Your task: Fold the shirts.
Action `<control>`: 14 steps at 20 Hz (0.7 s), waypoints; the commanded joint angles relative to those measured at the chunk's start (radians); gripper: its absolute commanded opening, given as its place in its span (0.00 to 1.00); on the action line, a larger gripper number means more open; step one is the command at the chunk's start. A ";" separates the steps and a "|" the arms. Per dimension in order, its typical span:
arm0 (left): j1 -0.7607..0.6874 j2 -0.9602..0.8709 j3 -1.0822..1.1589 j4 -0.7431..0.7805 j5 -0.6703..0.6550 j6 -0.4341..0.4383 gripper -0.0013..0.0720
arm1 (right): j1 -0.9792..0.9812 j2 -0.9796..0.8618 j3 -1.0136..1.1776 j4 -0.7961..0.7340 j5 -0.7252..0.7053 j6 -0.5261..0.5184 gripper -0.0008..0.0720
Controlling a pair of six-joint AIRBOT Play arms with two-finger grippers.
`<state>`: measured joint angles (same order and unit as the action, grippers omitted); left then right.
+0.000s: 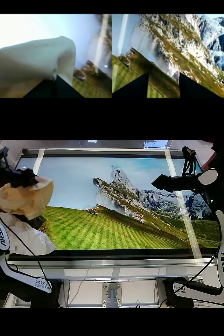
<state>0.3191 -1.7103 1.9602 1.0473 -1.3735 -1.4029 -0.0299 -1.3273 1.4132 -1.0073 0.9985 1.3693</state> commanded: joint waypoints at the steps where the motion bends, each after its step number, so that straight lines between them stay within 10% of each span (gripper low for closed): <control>1: -0.141 0.073 0.058 -0.244 -0.046 0.072 0.03 | 0.000 0.004 0.019 0.002 -0.021 -0.001 0.63; 14: -0.921 -0.101 0.047 0.128 -0.015 0.051 0.03 | -0.056 0.004 0.251 -0.106 0.083 -0.008 0.63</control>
<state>-0.4931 -1.7447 2.0056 1.1126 -1.4109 -1.3258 -0.0795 -1.3231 1.6501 -1.0523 1.0229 1.3617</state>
